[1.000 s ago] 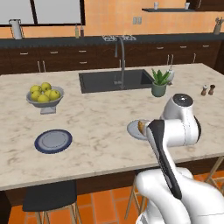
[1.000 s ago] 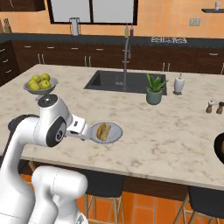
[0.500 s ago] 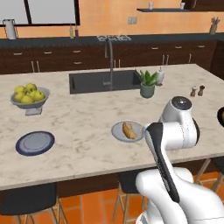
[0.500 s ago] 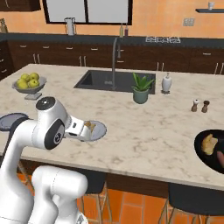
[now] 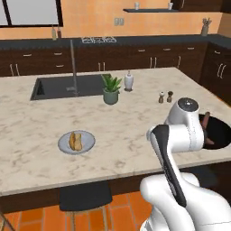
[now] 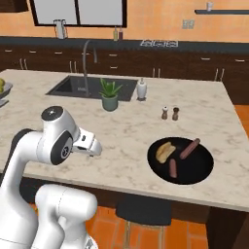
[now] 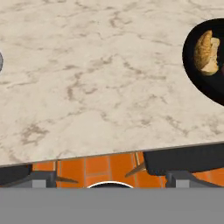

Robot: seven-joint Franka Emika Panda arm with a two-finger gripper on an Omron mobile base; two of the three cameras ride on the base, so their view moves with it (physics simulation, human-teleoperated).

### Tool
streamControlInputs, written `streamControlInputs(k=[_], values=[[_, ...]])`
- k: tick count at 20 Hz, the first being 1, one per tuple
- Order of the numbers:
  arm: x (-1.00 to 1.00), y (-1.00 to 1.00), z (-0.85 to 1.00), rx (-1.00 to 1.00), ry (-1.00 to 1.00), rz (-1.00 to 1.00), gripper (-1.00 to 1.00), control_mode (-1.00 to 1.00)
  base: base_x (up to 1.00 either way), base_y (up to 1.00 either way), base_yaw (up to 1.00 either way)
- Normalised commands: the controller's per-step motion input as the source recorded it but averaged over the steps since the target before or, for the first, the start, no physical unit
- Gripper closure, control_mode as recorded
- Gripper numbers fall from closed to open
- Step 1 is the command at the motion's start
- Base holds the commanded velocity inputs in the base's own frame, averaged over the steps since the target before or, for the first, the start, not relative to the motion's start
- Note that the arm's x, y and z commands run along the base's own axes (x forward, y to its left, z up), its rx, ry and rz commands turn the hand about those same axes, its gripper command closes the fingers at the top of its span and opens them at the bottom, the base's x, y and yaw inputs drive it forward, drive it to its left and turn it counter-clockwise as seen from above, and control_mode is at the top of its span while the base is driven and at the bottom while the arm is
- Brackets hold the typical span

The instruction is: Place one bun and one sausage from the bowl on each plate.

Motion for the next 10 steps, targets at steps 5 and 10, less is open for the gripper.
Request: streamControlInputs(k=[5,10], values=[[0.0,0.0,0.0,0.0,0.0,0.0,-1.0,1.0,-0.01,-0.95,-0.02],[0.0,0.0,0.0,0.0,0.0,0.0,-1.0,1.0,0.0,-0.57,-0.13]])
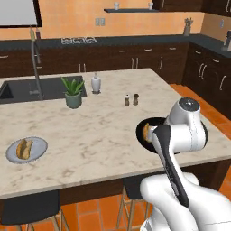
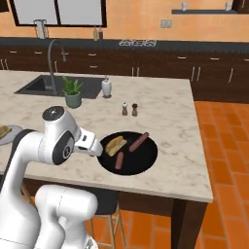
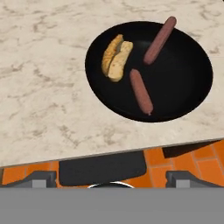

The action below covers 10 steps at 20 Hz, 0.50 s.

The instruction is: Place one bun and one sausage from the bowl on each plate.

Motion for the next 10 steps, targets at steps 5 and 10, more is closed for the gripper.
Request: streamControlInputs(k=[5,10], values=[[0.0,0.0,0.0,0.0,0.0,0.0,-1.0,1.0,0.07,-0.33,-0.08],[0.0,0.0,0.0,0.0,0.0,0.0,-1.0,1.0,0.06,-0.45,0.0]])
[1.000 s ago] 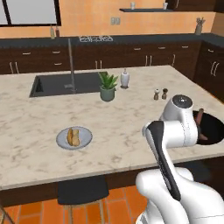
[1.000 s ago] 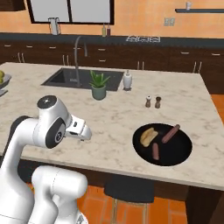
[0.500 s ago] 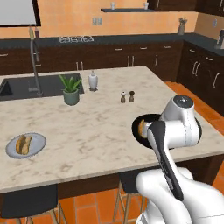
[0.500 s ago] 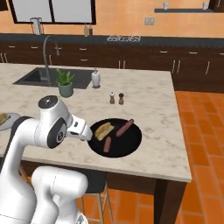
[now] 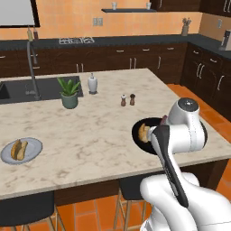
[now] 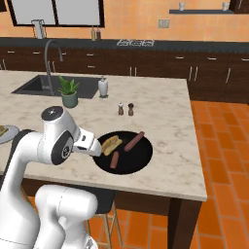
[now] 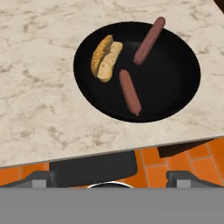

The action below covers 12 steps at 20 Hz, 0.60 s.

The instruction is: Place one bun and one sausage from the bowl on each plate.

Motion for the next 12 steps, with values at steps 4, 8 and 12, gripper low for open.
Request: streamControlInputs(k=[4,8,12], values=[[0.0,0.0,0.0,0.0,0.0,0.0,-1.0,1.0,0.01,-0.57,0.0],[0.01,0.0,0.0,0.0,0.0,0.0,-1.0,-1.0,0.0,-0.12,0.0],[0.52,-0.15,0.0,0.0,0.09,0.05,-1.0,-1.0,0.0,0.0,0.0]])
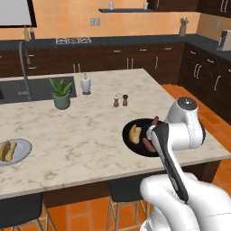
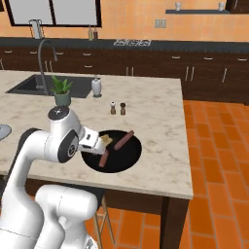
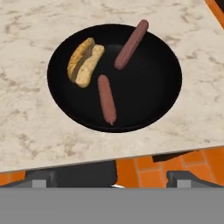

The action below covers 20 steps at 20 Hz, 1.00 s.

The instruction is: Place one bun and one sausage from the bowl on each plate.

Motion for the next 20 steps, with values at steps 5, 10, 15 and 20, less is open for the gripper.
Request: streamControlInputs(k=[5,10,15,20], values=[[0.93,-0.27,-0.15,0.09,0.26,0.15,-1.0,-1.0,0.0,0.0,0.0],[0.59,-0.05,-0.46,0.02,0.2,0.2,-1.0,-1.0,0.0,0.0,0.0],[0.26,0.0,-0.5,0.0,0.08,0.11,-1.0,-1.0,0.0,0.0,0.0],[0.13,0.02,-0.49,0.0,0.01,0.0,-1.0,-1.0,0.0,0.0,0.0]])
